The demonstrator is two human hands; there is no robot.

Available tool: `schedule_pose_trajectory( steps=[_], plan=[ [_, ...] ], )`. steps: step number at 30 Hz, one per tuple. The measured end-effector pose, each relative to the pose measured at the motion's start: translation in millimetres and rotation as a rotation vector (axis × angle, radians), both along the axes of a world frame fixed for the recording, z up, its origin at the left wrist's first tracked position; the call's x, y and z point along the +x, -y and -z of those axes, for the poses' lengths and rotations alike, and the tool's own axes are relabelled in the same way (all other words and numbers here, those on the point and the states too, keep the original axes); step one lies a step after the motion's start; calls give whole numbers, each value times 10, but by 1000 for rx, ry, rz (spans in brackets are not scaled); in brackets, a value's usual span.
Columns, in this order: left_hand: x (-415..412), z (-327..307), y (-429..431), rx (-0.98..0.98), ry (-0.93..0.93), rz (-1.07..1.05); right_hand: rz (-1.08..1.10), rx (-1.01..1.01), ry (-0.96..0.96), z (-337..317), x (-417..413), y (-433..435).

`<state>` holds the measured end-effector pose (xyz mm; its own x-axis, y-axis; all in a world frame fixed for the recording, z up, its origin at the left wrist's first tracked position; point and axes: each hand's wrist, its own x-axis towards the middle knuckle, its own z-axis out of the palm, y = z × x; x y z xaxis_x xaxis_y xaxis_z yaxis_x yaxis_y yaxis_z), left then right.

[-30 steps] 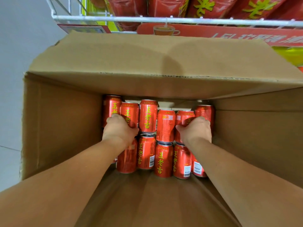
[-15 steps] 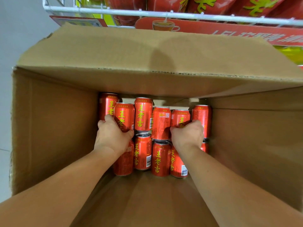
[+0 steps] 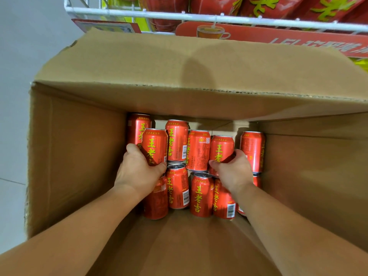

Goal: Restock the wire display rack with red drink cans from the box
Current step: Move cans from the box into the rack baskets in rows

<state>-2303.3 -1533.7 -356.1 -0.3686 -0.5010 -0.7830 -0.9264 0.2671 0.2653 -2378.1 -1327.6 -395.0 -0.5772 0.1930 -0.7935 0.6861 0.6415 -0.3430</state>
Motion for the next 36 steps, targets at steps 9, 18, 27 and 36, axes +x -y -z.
schedule_pose_trajectory(
  steps=[9, 18, 27, 36],
  plan=[
    [-64, -157, 1, 50, 56, 100, 93, -220, 100, -301, -32, -100],
    [-192, -823, -297, 112, -25, 26, 37, -328, 98, -1019, -93, -200],
    [-288, -2122, -353, 114, -167, 19, 38, -380, -19, -2243, -269, -371],
    [-387, -4029, -358, 18, -252, 127, 42, -468, -171, -4186, -452, -483]
  ],
)
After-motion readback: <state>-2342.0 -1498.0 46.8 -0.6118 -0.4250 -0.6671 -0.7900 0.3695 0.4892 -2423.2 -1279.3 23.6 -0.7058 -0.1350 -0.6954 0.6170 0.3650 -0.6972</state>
